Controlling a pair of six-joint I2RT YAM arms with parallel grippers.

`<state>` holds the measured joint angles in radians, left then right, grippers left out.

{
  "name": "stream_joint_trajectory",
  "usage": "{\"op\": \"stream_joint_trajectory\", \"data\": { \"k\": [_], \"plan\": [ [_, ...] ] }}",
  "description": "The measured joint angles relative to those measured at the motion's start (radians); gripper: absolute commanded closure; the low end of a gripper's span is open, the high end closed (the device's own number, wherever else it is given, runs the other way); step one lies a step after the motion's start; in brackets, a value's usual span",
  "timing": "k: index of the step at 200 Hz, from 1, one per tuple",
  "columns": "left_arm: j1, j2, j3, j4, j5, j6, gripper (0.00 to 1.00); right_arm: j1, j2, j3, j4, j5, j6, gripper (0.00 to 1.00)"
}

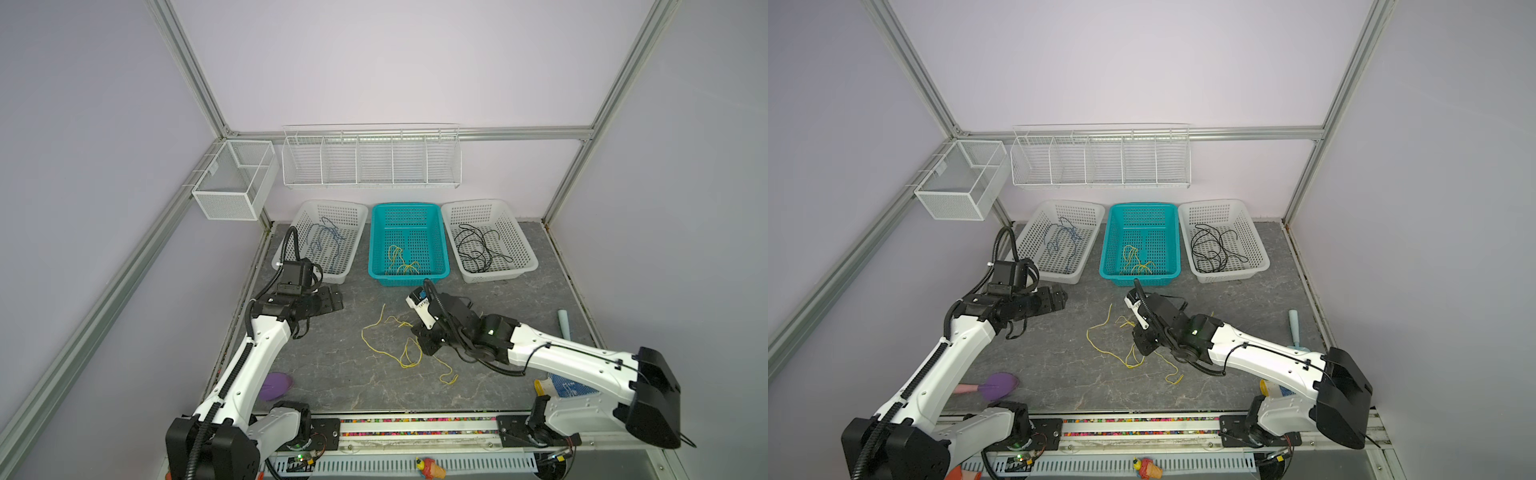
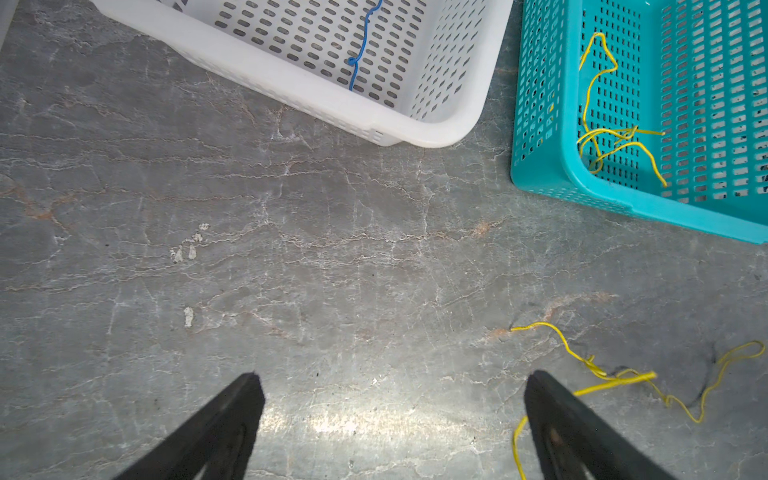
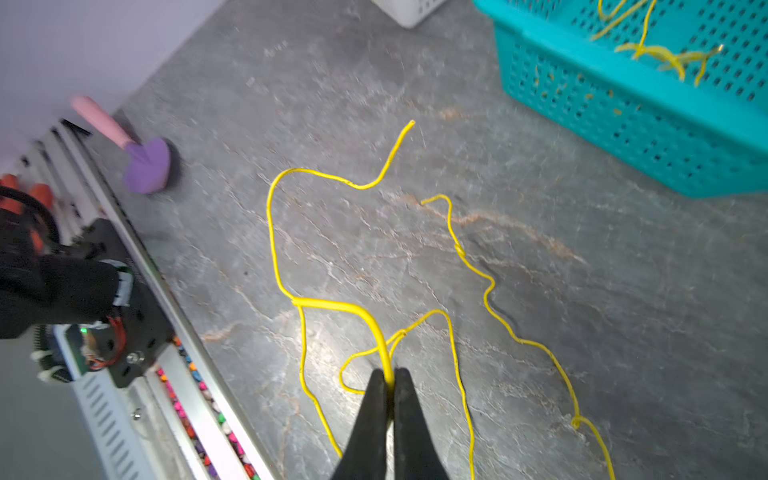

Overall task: Untangle the cables
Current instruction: 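Carry the yellow wire with the right gripper into the teal basket and release, then draw the right gripper back to its side while left gripper reaches the yellow wire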

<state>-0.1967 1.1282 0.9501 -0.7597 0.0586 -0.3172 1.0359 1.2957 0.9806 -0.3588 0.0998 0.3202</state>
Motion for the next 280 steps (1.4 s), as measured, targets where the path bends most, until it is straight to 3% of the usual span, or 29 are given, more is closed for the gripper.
{"op": "stream_joint_trajectory", "data": {
  "k": [48,85,117,164,213,234,280],
  "plan": [
    [0.000,0.008,0.000,-0.013,-0.027,0.005,0.01,-0.019,-0.046,0.159,-0.093,-0.011,-0.045,0.94],
    [0.000,0.045,0.003,-0.026,-0.013,0.004,0.01,-0.195,-0.007,0.340,-0.140,-0.011,-0.068,0.93],
    [0.000,0.070,0.013,-0.033,0.010,-0.009,0.01,-0.358,0.129,0.497,-0.145,-0.016,-0.067,0.93],
    [-0.008,0.071,0.013,-0.025,0.057,-0.066,0.01,-0.481,0.396,0.653,-0.146,-0.044,-0.043,0.93],
    [-0.160,0.040,-0.039,0.009,0.053,-0.150,0.01,-0.518,0.658,0.853,-0.188,-0.056,-0.032,0.93],
    [-0.229,0.035,-0.072,0.029,0.043,-0.194,0.01,-0.518,0.719,0.904,-0.214,-0.057,-0.029,0.88],
    [-0.384,0.035,-0.138,0.082,0.017,-0.294,0.01,-0.518,0.723,0.906,-0.244,-0.072,-0.023,0.59]
  ]
}}
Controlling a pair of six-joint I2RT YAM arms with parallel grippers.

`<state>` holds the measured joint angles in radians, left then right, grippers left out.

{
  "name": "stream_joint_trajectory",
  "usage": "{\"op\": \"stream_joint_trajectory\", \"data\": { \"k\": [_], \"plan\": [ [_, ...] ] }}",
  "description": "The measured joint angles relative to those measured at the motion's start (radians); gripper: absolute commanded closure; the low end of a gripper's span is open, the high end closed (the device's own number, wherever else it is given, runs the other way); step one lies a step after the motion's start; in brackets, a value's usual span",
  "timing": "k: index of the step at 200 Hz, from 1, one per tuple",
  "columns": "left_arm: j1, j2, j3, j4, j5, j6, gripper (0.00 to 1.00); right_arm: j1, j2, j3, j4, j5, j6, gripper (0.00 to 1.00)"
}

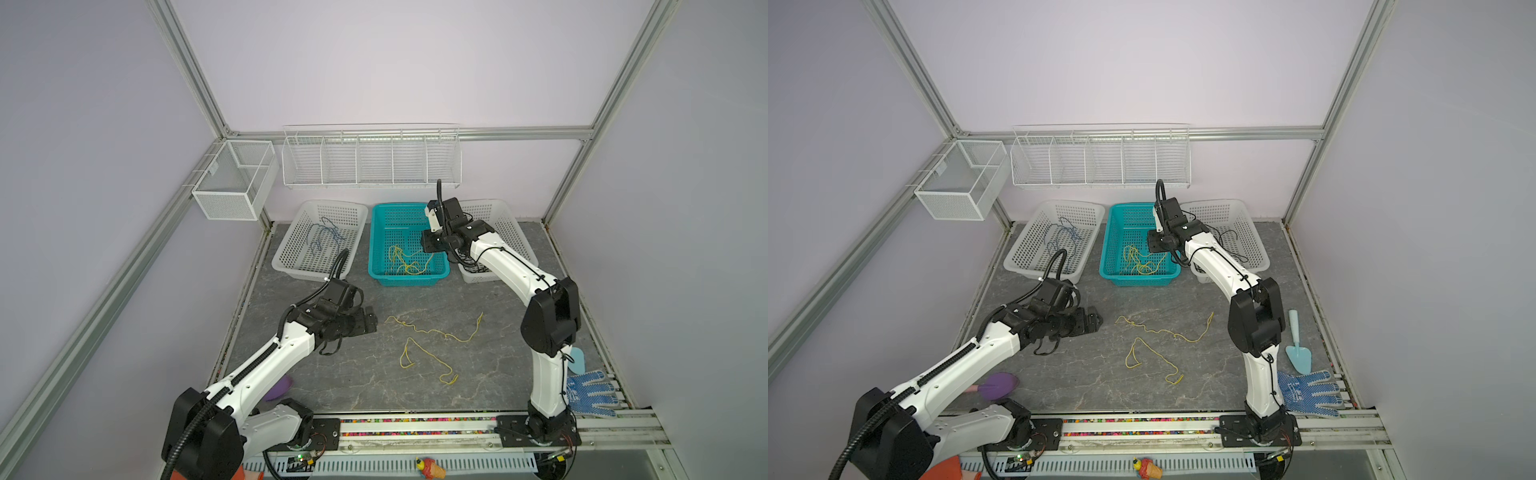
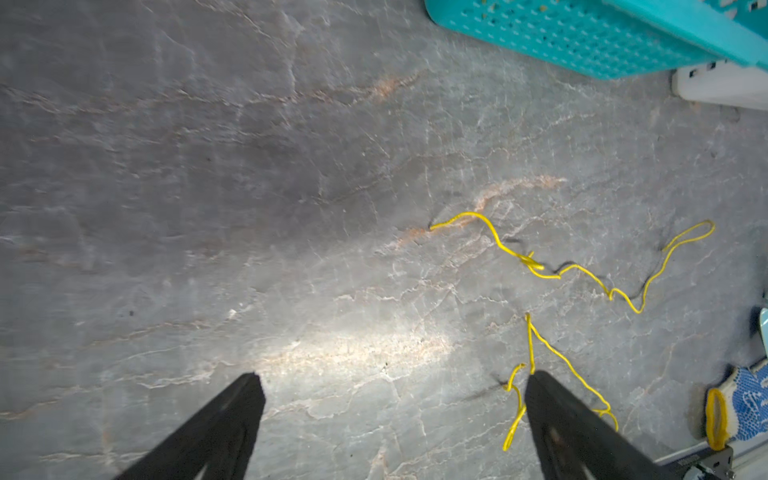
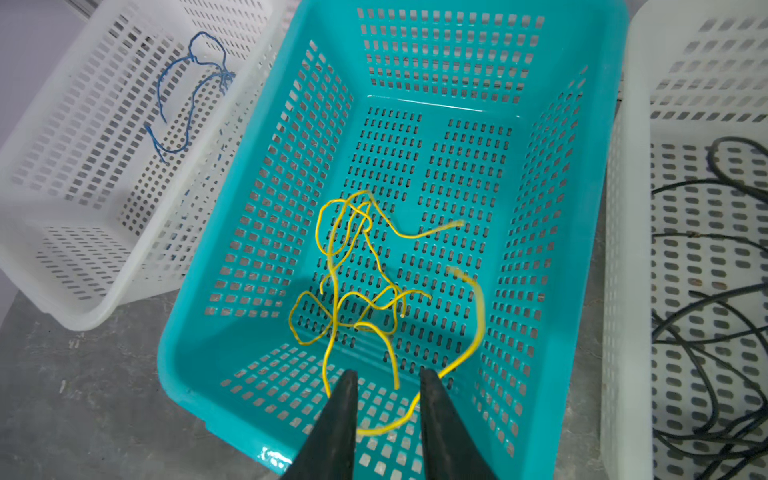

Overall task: Untangle the cables
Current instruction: 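Draw the right gripper back to its side while left gripper reaches the yellow wire, then grasp the loose yellow wire on the table with the left gripper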

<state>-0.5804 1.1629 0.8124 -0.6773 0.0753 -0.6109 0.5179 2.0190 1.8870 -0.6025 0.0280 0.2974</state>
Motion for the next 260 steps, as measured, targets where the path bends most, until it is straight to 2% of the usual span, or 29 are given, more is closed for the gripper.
{"op": "stream_joint_trajectory", "data": {
  "k": [25,50,99,160,198,260],
  "plan": [
    [-0.082,0.001,-0.021,0.037,-0.010,-0.052,0.01,0.003,-0.096,-0.105,0.012,-0.011,0.006,0.44],
    [-0.161,0.009,-0.033,0.076,-0.023,-0.101,0.01,0.029,-0.307,-0.294,0.040,-0.002,0.026,0.33],
    [-0.298,0.082,-0.034,0.153,-0.047,-0.174,0.09,0.161,-0.758,-0.612,0.086,0.058,0.034,0.22],
    [-0.384,0.183,-0.054,0.233,-0.070,-0.231,0.18,0.170,-1.160,-0.908,0.007,0.130,0.040,0.13],
    [-0.415,0.256,-0.054,0.261,-0.076,-0.245,0.26,0.170,-1.293,-0.959,-0.053,0.164,0.042,0.12],
    [-0.417,0.302,-0.053,0.261,-0.111,-0.243,0.33,0.170,-1.346,-0.982,-0.073,0.166,0.043,0.11]
  ]
}}
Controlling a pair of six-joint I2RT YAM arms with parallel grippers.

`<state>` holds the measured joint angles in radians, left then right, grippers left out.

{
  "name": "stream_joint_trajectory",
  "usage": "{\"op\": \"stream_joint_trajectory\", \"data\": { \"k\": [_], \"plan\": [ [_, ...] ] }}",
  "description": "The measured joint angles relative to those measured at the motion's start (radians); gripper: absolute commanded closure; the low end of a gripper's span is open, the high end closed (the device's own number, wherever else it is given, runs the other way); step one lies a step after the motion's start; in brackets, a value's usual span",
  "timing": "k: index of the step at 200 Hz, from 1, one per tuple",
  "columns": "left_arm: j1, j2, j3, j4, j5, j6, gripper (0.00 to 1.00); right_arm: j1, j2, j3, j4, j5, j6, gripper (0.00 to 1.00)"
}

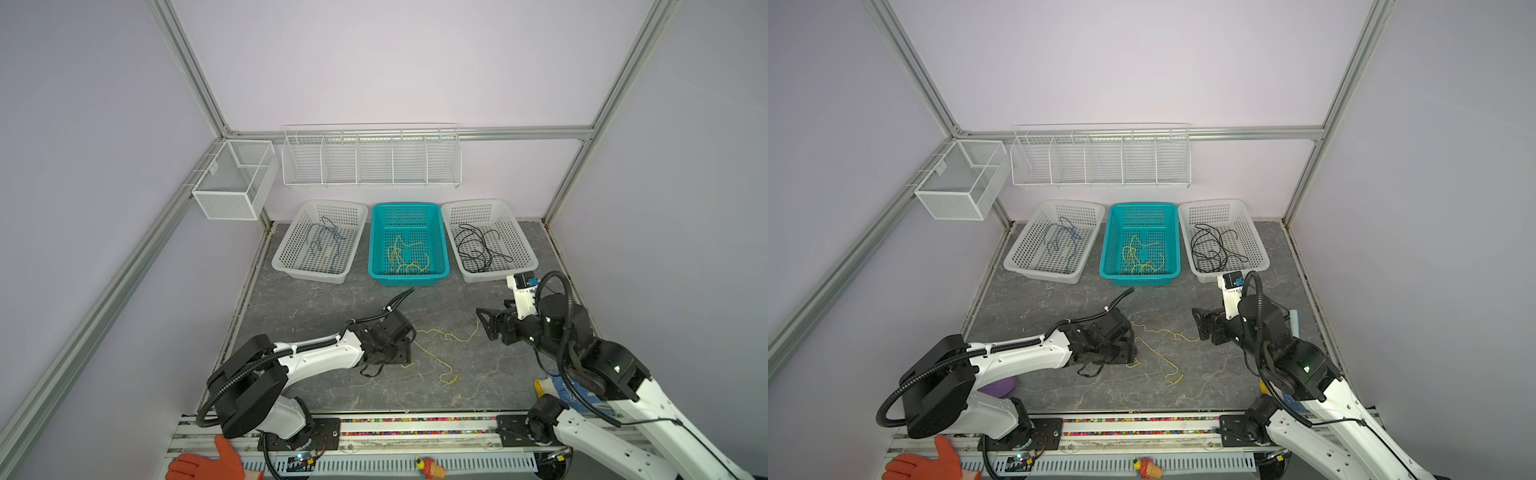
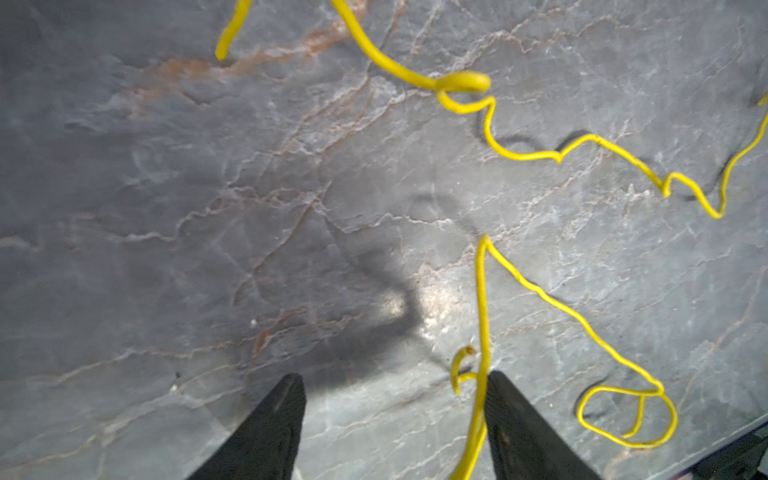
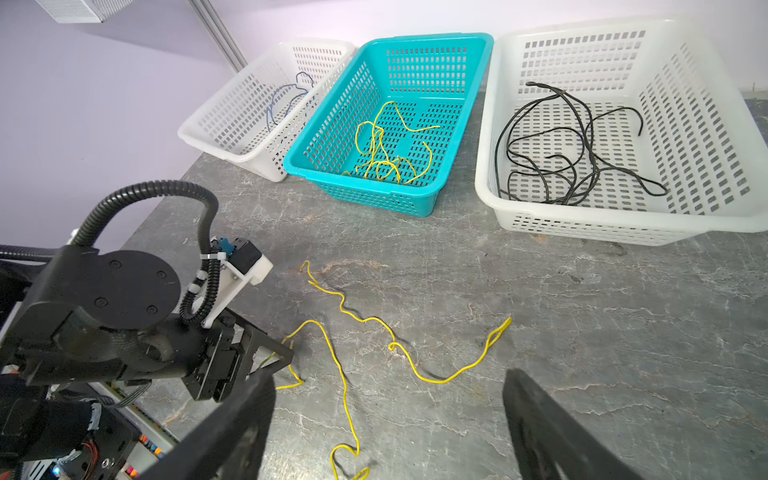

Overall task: Untangle the cables
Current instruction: 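Grasp the loose yellow wire on the table with the left gripper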

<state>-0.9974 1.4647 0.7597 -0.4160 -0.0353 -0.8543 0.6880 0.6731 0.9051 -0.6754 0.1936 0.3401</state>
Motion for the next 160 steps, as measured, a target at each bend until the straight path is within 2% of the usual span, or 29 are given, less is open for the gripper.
{"op": "stream_joint_trajectory", "data": {
  "k": [16,35,55,160],
  "plan": [
    [0.000,0.008,0.003,0.000,-0.012,-0.001,0.35,0.000,-0.002,-0.007,0.001,-0.003,0.000,0.11],
    [-0.001,0.027,0.013,0.001,-0.018,0.000,0.44,0.000,-0.012,-0.032,0.002,-0.004,0.000,0.11],
    [-0.001,0.047,0.021,0.010,-0.018,0.002,0.47,0.000,-0.020,-0.047,-0.001,-0.004,0.000,0.11],
    [-0.001,0.072,0.034,0.045,-0.015,0.027,0.96,0.000,-0.048,-0.085,0.000,-0.007,0.012,0.10]
  ]
}}
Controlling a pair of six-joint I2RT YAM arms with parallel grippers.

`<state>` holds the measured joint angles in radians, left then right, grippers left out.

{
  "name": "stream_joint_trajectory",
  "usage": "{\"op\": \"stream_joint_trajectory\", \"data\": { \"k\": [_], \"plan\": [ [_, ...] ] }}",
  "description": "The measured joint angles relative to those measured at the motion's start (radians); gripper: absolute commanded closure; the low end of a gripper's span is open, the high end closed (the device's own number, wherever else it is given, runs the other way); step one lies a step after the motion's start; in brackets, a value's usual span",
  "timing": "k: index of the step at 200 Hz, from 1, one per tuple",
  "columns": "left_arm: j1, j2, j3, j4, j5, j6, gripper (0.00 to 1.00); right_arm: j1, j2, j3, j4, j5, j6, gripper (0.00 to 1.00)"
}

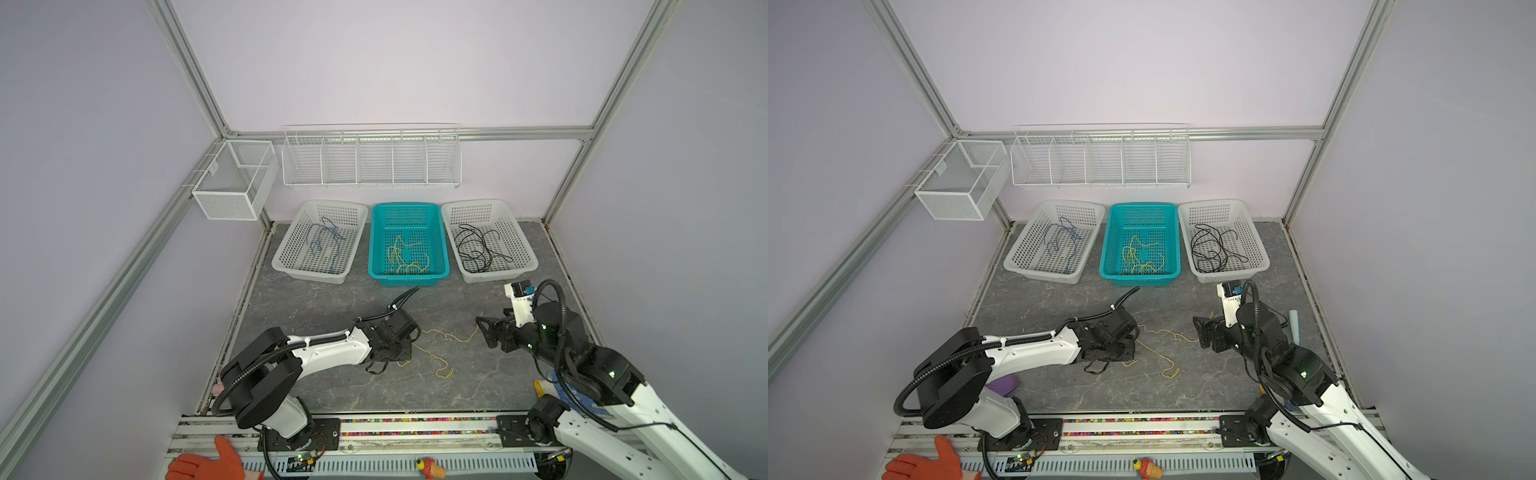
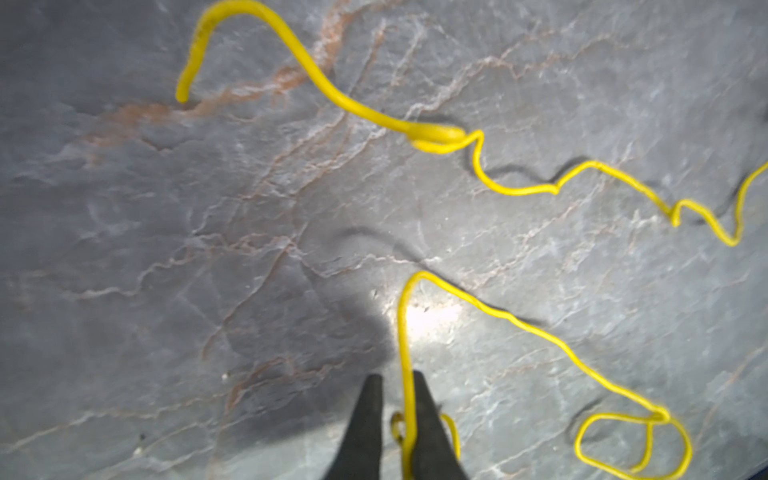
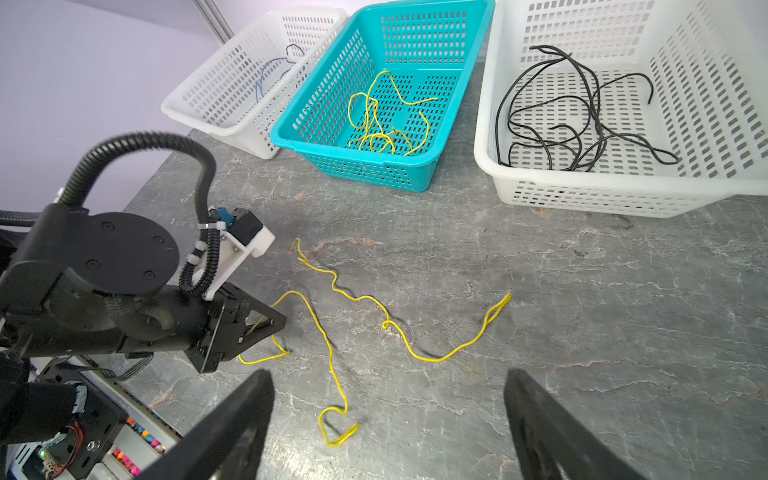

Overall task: Untangle the cables
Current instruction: 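Grasp the loose yellow wire on the table with the left gripper, then lift the yellow wire with the left gripper over the teal basket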

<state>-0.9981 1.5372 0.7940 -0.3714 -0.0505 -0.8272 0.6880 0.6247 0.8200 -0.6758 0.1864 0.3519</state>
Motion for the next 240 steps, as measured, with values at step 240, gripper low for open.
{"op": "stream_joint_trajectory", "data": {
  "k": [240],
  "plan": [
    [0.323,-0.011,0.821,-0.328,-0.139,0.419,1.00,0.000,-0.307,-0.035,-0.202,0.108,-0.003,0.12]
  ]
}}
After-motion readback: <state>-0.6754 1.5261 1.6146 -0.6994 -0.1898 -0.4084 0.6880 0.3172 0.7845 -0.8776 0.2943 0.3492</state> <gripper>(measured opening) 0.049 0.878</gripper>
